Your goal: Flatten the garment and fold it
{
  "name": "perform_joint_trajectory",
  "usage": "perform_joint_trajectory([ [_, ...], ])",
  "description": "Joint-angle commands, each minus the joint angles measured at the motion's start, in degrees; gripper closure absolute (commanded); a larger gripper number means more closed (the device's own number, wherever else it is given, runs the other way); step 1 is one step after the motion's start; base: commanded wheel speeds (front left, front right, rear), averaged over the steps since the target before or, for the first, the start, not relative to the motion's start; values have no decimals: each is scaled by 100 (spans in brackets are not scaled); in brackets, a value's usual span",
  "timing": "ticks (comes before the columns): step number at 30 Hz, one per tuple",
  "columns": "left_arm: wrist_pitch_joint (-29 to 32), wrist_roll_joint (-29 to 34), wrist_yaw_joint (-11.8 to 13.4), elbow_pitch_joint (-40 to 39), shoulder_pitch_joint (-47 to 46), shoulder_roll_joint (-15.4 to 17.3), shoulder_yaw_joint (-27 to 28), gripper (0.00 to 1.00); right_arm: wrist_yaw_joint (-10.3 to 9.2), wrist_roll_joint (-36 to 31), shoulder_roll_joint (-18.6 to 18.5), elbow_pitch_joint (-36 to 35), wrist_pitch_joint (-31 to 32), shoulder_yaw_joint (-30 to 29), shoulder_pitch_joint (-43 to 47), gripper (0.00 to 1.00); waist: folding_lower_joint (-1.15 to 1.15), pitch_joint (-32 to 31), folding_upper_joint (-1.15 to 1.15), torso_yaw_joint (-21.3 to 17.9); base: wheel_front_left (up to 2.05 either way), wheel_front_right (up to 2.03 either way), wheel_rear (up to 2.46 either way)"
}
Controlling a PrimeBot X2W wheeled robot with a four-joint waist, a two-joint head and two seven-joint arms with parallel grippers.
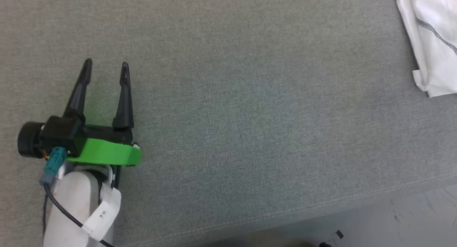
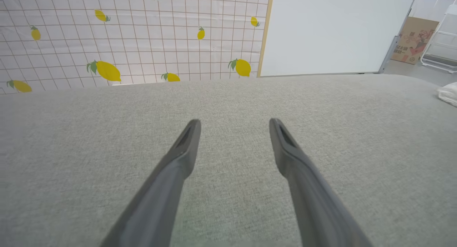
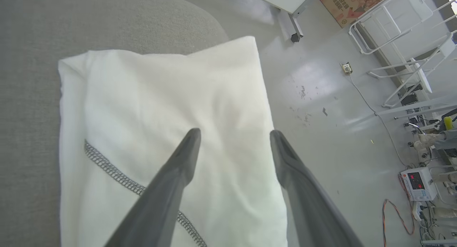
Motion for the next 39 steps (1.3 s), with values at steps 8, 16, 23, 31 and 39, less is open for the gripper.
perform_joint_trajectory([
  [8, -154, -298, 45, 544, 403, -290, -20, 0, -11, 577, 158, -228, -664, 269, 578, 0, -1, -1357, 0, 379, 0, 0, 0],
  [16, -166, -520, 89, 843, 783, -481, 59, 0, -11, 1835, 422, -1226, -1416, 1075, 1471, 0, -1, -2125, 0, 681, 0, 0, 0],
  [23, -167, -683, 92, 1061, 934, -583, -40, 0, -11, 2602, 688, -2554, -1968, 1341, 2658, 0, -1, -2507, 0, 1002, 0, 0, 0],
  [31, -167, -719, 69, 1180, 1015, -620, -155, 0, -11, 2661, 1197, -3624, -2203, 1275, 4050, 0, -1, -2726, 0, 1245, 0, 0, 0],
  [39, -167, -741, 57, 1252, 1222, -634, -261, 0, -11, 2224, 1695, -4036, -2416, 1056, 4918, 0, -1, -2896, 0, 1393, 0, 0, 0],
])
